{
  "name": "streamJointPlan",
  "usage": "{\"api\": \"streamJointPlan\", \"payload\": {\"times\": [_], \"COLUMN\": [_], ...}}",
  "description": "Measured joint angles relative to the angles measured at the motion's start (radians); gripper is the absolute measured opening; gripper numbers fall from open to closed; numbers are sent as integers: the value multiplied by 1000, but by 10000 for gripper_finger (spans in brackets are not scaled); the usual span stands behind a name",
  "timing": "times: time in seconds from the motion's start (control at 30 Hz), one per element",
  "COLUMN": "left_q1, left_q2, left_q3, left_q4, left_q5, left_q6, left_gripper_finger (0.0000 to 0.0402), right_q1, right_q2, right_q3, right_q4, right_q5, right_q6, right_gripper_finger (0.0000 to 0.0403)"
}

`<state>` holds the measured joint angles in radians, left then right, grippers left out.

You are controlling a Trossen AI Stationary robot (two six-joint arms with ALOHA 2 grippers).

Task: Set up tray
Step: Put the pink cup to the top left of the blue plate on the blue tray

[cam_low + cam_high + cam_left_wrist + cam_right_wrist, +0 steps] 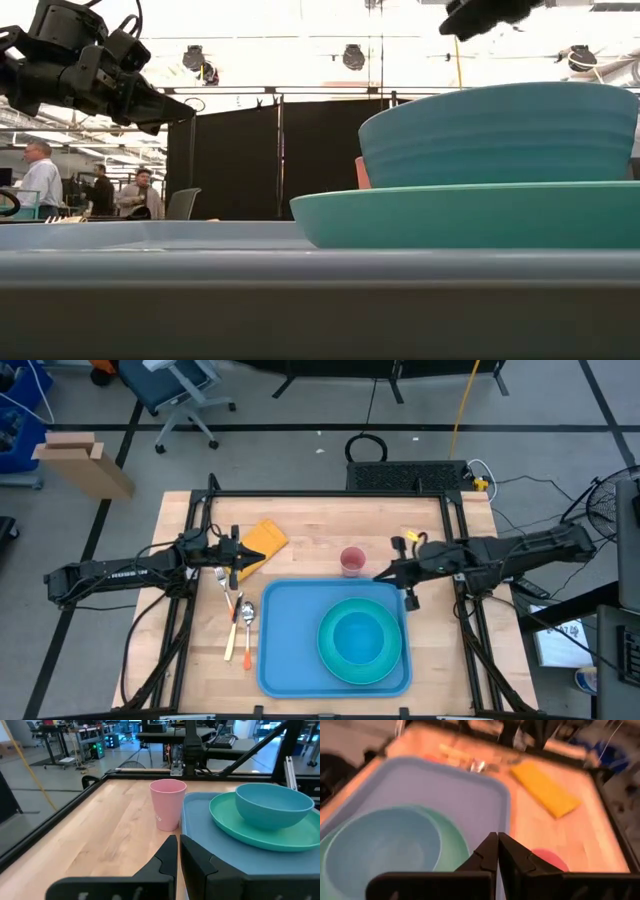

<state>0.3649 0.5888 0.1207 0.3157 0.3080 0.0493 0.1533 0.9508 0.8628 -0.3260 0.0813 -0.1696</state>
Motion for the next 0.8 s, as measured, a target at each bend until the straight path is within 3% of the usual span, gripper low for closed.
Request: {"api": "streamJointPlan", "payload": {"times": [0.2, 0.43, 0.63, 0.8], "left_q1": [-1, -61, -142, -204], "left_q2": [102, 383, 614, 782], "left_q3": [57, 342, 605, 845], "left_q4": [-31, -189, -296, -519], "left_q5": [-60, -96, -83, -92], "left_q6": [2, 120, 233, 374], "left_gripper_finger": [23, 6, 51, 123], "right_q1": [-35, -82, -83, -83], "right_q2": [-186, -321, -396, -460], "right_q3": [-291, -491, -580, -635], "right_q4": [310, 533, 594, 608], "right_q5": [-1, -2, -5, -10], "right_q6": [0, 8, 2, 5], "right_gripper_finger": [1, 1, 0, 0]}}
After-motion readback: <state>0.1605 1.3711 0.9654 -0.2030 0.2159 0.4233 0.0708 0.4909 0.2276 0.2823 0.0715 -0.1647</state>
